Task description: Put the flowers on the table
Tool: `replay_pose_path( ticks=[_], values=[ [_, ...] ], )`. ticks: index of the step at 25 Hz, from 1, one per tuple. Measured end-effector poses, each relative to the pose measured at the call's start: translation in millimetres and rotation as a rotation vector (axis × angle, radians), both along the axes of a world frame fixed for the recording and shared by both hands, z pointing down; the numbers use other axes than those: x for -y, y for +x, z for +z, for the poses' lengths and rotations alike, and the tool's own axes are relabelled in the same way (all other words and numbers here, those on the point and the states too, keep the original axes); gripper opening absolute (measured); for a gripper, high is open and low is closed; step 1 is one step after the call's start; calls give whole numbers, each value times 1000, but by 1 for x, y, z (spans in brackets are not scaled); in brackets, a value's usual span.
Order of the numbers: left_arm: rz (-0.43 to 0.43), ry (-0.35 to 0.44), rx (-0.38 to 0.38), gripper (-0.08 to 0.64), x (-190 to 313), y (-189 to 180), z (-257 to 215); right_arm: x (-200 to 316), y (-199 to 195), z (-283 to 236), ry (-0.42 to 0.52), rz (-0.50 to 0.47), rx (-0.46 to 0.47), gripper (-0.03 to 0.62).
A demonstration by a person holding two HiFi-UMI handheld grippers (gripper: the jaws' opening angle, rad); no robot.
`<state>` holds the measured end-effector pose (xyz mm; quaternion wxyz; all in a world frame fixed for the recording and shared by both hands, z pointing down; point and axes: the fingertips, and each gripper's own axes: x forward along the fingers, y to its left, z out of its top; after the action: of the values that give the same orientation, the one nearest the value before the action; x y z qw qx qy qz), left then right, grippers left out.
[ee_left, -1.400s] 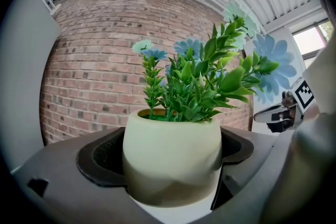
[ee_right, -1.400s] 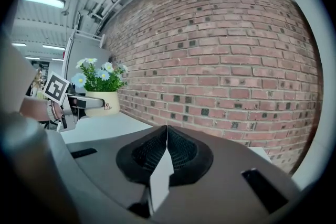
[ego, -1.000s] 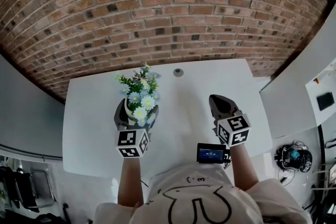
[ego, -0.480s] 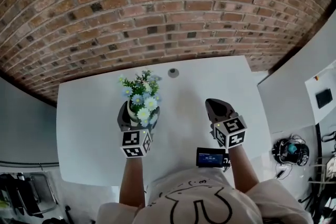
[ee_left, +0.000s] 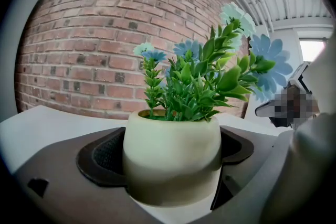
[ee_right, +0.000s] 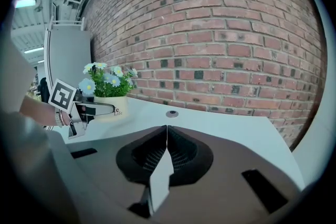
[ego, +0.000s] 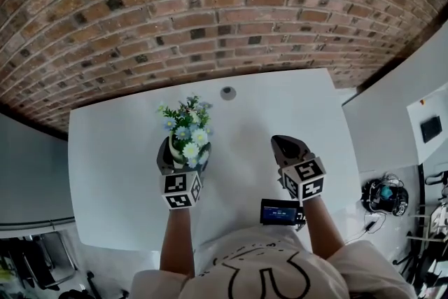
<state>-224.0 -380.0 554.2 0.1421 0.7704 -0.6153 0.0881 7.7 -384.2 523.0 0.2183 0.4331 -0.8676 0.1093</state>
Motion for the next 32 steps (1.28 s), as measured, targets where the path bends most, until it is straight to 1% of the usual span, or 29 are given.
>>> replay_pose_path(
  ticks=[10, 19, 22, 26, 30, 32],
  values=[
    [-17, -65, 10, 514, -10, 2, 36, -2, 0, 15, -34, -2, -21, 14],
    [-26, -88, 44, 514, -21, -3, 56, -4, -1, 10, -13, -1, -17, 14],
    [-22, -77, 57, 514, -23, -2, 58, -5, 1, 9, -9, -1, -24, 14],
    [-14, -54, 94, 514, -25, -1, 59, -7, 1, 6, 1, 3, -21, 14],
    [-29, -21, 84, 514, -28, -2, 56, -8, 3, 5, 4, 1, -30, 14],
    [-33, -22, 79, 514, -29, -3, 56, -9, 2, 4, 6, 0, -33, 14]
  ],
)
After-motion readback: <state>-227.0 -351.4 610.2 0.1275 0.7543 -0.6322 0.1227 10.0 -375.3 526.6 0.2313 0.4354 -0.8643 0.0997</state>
